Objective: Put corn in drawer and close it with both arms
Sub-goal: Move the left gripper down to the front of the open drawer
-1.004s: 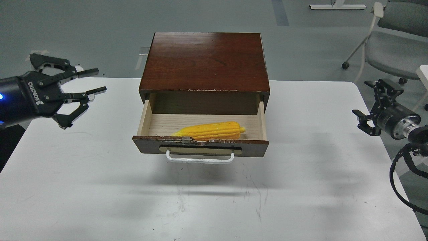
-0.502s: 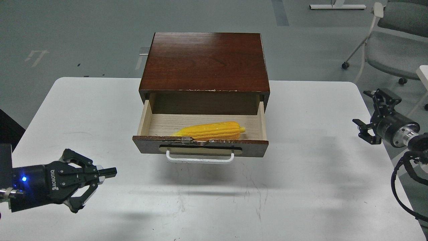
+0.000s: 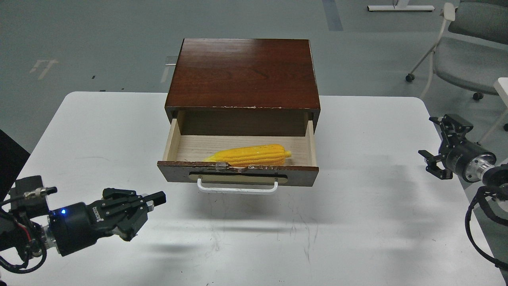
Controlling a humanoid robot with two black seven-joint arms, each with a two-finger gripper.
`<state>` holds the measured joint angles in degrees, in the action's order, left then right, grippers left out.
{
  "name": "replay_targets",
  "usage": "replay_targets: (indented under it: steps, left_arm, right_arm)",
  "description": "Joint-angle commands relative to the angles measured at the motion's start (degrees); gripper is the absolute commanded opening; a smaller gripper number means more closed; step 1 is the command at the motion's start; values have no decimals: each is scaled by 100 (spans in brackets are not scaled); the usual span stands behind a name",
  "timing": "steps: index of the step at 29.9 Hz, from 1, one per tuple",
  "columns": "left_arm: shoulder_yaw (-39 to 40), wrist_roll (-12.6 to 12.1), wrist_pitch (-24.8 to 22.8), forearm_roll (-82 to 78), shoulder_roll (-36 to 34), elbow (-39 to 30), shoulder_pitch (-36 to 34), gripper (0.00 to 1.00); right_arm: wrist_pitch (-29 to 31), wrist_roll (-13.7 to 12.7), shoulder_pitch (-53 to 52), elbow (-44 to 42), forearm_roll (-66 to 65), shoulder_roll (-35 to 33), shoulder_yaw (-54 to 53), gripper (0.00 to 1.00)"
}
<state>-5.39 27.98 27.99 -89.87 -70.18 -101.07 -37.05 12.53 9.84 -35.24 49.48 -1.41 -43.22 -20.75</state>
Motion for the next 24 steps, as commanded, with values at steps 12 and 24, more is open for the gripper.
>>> replay_targets:
  steps: [12,24]
  left_arm:
    - [856,2,-2113,2132,-1084,-9,-39,0]
    - [1260,2,-4433,2185,-919,-9,-83,0]
  right_arm:
    - [39,0,35,-517,-9,85,150,100]
    - [48,-8,0,-764,-17,393,186,100]
